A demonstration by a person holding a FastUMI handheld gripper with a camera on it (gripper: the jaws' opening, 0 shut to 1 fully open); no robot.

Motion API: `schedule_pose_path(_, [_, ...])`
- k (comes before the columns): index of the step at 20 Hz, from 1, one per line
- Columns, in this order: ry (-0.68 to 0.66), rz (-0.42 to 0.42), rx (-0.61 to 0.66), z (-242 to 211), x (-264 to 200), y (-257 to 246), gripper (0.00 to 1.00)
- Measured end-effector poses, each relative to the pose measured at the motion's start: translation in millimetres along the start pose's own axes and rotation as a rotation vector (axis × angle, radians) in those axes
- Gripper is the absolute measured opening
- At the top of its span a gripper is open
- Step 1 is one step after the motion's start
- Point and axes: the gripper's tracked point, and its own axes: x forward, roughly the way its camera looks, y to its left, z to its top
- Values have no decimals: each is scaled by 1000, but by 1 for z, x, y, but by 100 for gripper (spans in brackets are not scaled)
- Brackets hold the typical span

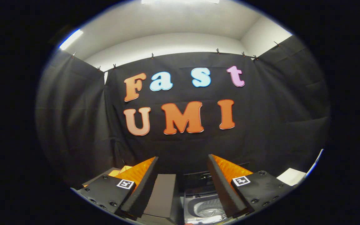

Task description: Put the clothes into the washing machine and then close the washing machine lid.

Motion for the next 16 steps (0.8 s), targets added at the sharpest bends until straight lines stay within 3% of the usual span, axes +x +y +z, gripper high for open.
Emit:
schedule_pose_path(4, [32,89,-2,-20,24,77,98])
schedule_pose_path(8, [153,188,9,-67,60,154,98])
schedule_pose_path(16, [482,157,-63,-183,114,195,98])
